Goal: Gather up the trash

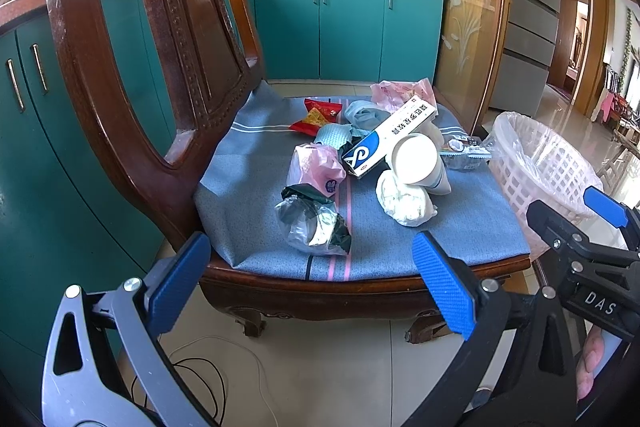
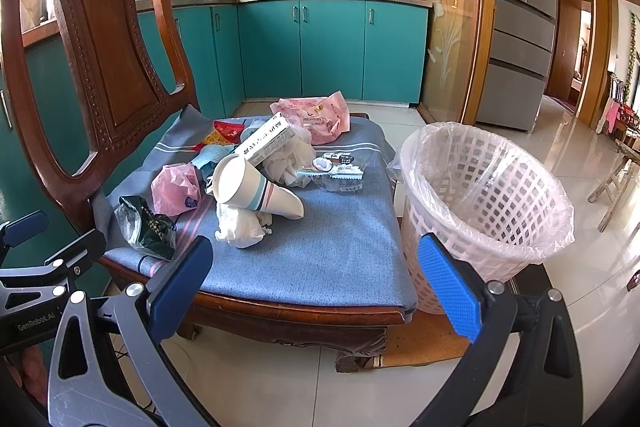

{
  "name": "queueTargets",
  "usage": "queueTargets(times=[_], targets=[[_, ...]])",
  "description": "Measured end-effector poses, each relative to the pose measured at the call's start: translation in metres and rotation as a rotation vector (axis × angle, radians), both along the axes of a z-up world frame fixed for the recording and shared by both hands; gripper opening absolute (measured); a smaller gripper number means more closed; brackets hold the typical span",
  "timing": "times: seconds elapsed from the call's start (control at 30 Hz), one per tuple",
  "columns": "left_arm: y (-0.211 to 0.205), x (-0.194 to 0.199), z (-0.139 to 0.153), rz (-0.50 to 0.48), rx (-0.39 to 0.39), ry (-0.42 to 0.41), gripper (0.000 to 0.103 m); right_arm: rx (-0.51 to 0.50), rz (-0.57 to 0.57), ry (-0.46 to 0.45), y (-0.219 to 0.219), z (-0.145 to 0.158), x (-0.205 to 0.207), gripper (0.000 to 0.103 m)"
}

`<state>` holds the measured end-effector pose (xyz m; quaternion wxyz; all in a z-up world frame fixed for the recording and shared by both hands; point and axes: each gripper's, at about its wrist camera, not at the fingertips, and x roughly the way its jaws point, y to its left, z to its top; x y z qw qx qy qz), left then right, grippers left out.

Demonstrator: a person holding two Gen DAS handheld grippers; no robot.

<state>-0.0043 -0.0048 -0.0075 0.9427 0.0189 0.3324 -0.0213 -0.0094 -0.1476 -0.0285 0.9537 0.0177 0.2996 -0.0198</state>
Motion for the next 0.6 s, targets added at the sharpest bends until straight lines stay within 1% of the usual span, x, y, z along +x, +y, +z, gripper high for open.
queueTargets(times=[0.6], targets=[[0.0000, 0.0009, 0.0021, -0.008, -0.003, 0.009, 0.101, -0.003, 0.003, 0.003, 0.0017, -0.0010, -0.0004, 0.100]])
